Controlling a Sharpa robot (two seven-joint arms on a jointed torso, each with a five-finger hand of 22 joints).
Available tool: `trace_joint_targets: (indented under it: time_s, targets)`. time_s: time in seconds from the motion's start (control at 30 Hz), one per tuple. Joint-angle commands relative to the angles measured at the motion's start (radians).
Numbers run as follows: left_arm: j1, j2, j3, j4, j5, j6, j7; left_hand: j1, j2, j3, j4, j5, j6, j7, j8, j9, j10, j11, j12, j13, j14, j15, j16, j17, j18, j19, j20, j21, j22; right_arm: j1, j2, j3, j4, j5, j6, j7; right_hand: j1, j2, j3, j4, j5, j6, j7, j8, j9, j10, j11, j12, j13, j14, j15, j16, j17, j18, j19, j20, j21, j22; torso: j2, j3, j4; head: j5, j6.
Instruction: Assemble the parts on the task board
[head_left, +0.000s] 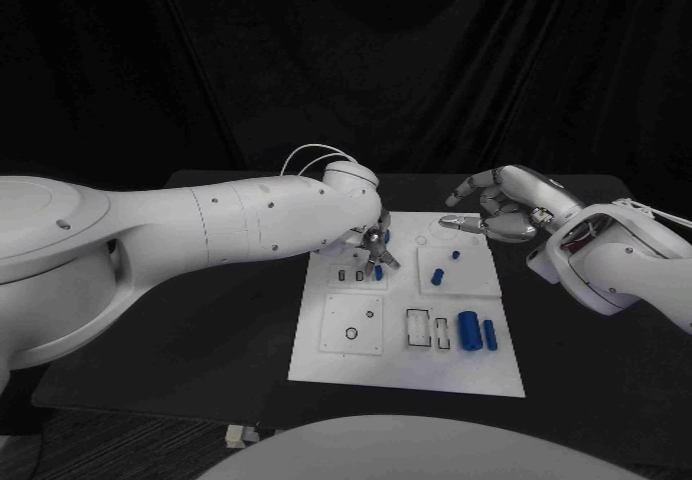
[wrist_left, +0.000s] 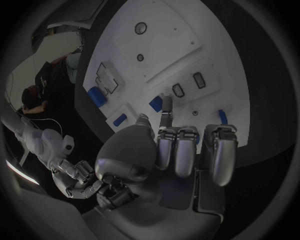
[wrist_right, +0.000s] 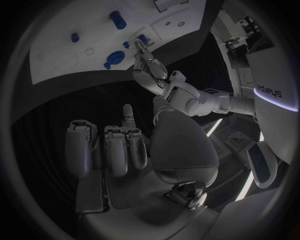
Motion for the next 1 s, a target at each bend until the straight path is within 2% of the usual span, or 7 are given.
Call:
trace_joint_targets:
  time_s: [0.03,0.5,0.57,0.63,1.0]
  targets:
    - [-0.004,0.004,0.001,-0.003,0.006,0.01,0.017,0.011,-0.004,0.006,-0.001,0.002,0.005,-0.001,0.0,0.002,0.106,-0.006,0.003,0.26,0.106,-0.008,0.003,0.263,-0.012,0.052,-0.007,-0.005,0.196,-0.003,0.002,0.001,-0.001,-0.007,0.008,-0.019,0.003,0.009,0.006,-0.002,0.007,0.007,-0.001,0.001,-0.002,0.103,0.007,0.004,0.263,0.104,0.006,0.003,0.263,0.0,0.043,0.006,-0.004,0.222,0.0,0.0005,-0.0001,0.0,0.0]
    - [-0.01,0.011,0.001,-0.008,0.006,0.02,0.02,0.028,-0.009,0.019,-0.013,-0.004,0.007,-0.004,-0.004,0.01,0.106,-0.008,0.003,0.26,0.106,-0.011,0.003,0.263,-0.012,0.051,-0.009,-0.006,0.195,-0.003,0.002,0.001,-0.002,-0.007,0.013,-0.021,0.004,0.009,0.005,-0.002,0.007,0.009,-0.001,0.001,-0.002,0.103,0.008,0.004,0.263,0.104,0.007,0.003,0.263,0.002,0.04,0.006,-0.01,0.22,0.0,0.0004,0.0008,-0.001,0.0]
    - [-0.011,0.012,0.001,-0.009,0.006,0.022,0.02,0.037,-0.01,0.035,-0.021,-0.041,0.009,-0.005,-0.008,0.017,0.106,-0.01,0.003,0.26,0.106,-0.013,0.003,0.263,-0.012,0.052,-0.011,-0.006,0.196,-0.003,0.001,0.001,-0.002,-0.007,0.013,-0.021,0.004,0.009,0.005,-0.002,0.007,0.009,-0.001,0.001,-0.002,0.103,0.008,0.004,0.263,0.104,0.007,0.003,0.263,0.002,0.04,0.006,-0.01,0.22,0.0,0.0004,0.0006,-0.001,0.0]
    - [-0.011,0.012,0.001,-0.009,0.006,0.023,0.02,0.04,-0.011,0.04,-0.024,-0.046,0.01,-0.006,-0.01,0.019,0.106,-0.01,0.003,0.26,0.106,-0.013,0.003,0.263,-0.012,0.051,-0.011,-0.007,0.195,-0.003,0.001,0.001,-0.002,-0.007,0.013,-0.021,0.005,0.009,0.005,-0.002,0.007,0.009,-0.001,0.001,-0.002,0.103,0.008,0.004,0.263,0.104,0.007,0.003,0.263,0.001,0.04,0.007,-0.01,0.22,0.0,0.0001,0.0002,-0.001,0.0]
    - [-0.014,0.01,0.001,-0.01,0.006,0.027,0.02,0.079,-0.026,0.082,-0.064,-0.026,0.006,-0.007,-0.024,0.032,0.106,-0.012,0.003,0.26,0.106,-0.015,0.003,0.263,-0.011,0.049,-0.014,-0.01,0.193,-0.003,0.003,0.001,-0.005,-0.009,0.017,-0.022,0.013,0.007,0.005,-0.004,0.007,0.013,0.0,0.001,-0.003,0.103,0.009,0.004,0.263,0.104,0.009,0.003,0.263,0.002,0.038,0.008,-0.013,0.219,0.0,0.0001,0.0004,0.001,0.0]
